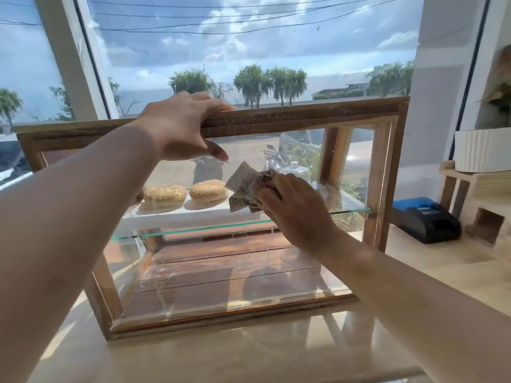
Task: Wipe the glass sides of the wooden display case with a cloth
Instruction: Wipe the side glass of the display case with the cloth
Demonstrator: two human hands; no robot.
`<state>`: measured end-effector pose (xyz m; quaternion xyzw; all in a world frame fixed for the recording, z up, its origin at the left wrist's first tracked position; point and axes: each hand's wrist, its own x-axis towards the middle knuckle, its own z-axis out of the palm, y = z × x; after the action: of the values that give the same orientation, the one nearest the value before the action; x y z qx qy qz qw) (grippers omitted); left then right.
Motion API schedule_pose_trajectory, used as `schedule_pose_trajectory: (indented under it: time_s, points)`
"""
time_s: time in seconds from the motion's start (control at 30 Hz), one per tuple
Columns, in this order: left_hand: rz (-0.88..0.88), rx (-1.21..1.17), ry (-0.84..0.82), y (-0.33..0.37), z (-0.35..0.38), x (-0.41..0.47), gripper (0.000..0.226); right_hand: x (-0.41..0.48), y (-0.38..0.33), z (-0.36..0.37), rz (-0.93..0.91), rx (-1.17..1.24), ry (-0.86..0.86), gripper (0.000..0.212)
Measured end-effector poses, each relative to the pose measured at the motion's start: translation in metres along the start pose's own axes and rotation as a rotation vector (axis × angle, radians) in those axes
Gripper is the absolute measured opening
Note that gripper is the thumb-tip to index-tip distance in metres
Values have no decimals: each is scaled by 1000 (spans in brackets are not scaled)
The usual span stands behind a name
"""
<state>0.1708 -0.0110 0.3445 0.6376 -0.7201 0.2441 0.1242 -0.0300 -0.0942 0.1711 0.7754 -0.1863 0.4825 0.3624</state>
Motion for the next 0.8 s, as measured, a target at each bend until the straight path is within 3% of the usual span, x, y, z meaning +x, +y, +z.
schedule_pose_trajectory:
  time_s: [0.2,0.37,0.6,0.8]
  points:
    - [-15,7,5,0,0,0,85,-36,48,-30,149,-23,6,12]
    - [-7,11,17,0,1,0,84,-75,90,-65,473,-154,-22,27]
    - [6,8,23,-2,2,0,84,-85,63,-46,736,-46,101,24]
    - [9,15,26,-1,1,1,84,-92,34,-33,764,22,101,33]
